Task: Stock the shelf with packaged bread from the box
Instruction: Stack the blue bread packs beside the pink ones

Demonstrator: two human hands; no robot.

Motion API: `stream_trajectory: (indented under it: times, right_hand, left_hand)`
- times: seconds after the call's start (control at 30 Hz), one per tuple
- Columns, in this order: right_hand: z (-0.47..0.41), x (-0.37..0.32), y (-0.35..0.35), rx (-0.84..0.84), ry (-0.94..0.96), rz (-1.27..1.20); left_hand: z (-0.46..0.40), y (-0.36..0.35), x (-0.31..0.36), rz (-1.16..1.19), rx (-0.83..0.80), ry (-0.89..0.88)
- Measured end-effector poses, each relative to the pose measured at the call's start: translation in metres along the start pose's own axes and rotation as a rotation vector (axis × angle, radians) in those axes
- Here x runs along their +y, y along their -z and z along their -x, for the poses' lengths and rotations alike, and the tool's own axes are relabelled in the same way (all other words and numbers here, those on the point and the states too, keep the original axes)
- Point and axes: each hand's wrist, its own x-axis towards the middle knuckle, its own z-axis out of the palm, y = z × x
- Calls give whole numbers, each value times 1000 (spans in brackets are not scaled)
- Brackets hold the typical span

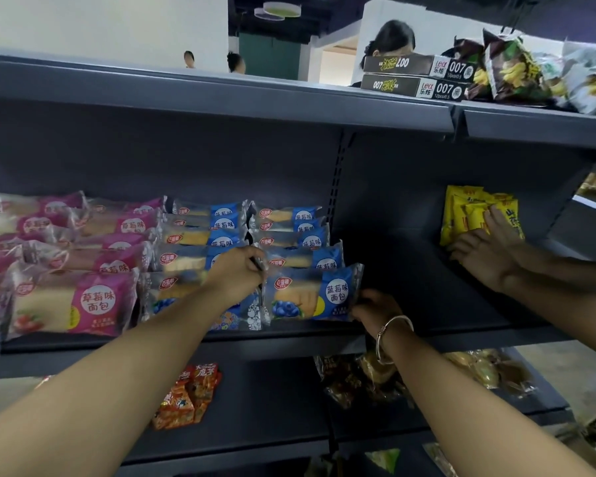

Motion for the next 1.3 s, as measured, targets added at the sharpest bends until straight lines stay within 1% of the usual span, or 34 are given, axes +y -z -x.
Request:
stream_trajectory:
  times: [0.1, 0.17, 0.23, 0.3, 0.4, 0.47, 0.53, 0.6, 0.67, 0.73, 0.8, 0.83, 0.9, 0.97, 1.03, 1.1, 1.17, 1.3]
  right_hand:
    - [4, -1, 1, 60, 25, 13]
    - [11, -6, 1, 208, 100, 89]
    - [16, -14, 2, 393, 214, 89]
    - [19, -28, -1, 471, 314, 43]
    - [21, -66, -19, 456, 467, -17]
    - [29, -100, -39, 427, 608, -84]
    - [40, -129, -66, 363, 746, -114]
    - [54, -152, -96, 290, 837, -140]
    - [69, -168, -125, 230, 914, -154]
    - [82, -178, -151, 125, 967, -95]
    - [92, -183, -174, 14, 1007, 32]
    - [95, -185, -184, -24, 1035, 112]
    - [103, -190, -200, -80, 1053, 285]
    - [108, -196, -213, -122, 995, 432]
    - [109, -203, -225, -128, 923, 537]
    - [109, -208, -235, -106, 867, 610]
    - [110, -211, -243, -82, 825, 650]
    - [113, -217, -255, -55, 735, 750]
  left_hand:
    - [2, 3, -1, -31, 20, -11]
    - [6, 8, -1, -71, 40, -35]
    - [9, 19, -1, -96, 79, -54]
    - [10, 36, -1, -109, 139, -54]
    - [16, 74, -4, -150, 299, -55]
    - [27, 102, -10, -224, 415, -79]
    - [44, 130, -21, -368, 508, -95]
    - [63, 160, -40, -493, 596, -94]
    - [84, 189, -63, -527, 686, -93]
    - [104, 219, -93, -521, 737, -50]
    - [121, 246, -125, -533, 720, 15]
    - [128, 257, -141, -554, 683, 39]
    - [137, 274, -172, -614, 574, 77]
    - [137, 286, -201, -658, 457, 113]
    - [133, 293, -226, -633, 379, 144]
    - [129, 298, -245, -515, 346, 154]
    - [123, 303, -266, -429, 319, 110]
    - [106, 311, -299, -466, 271, -4]
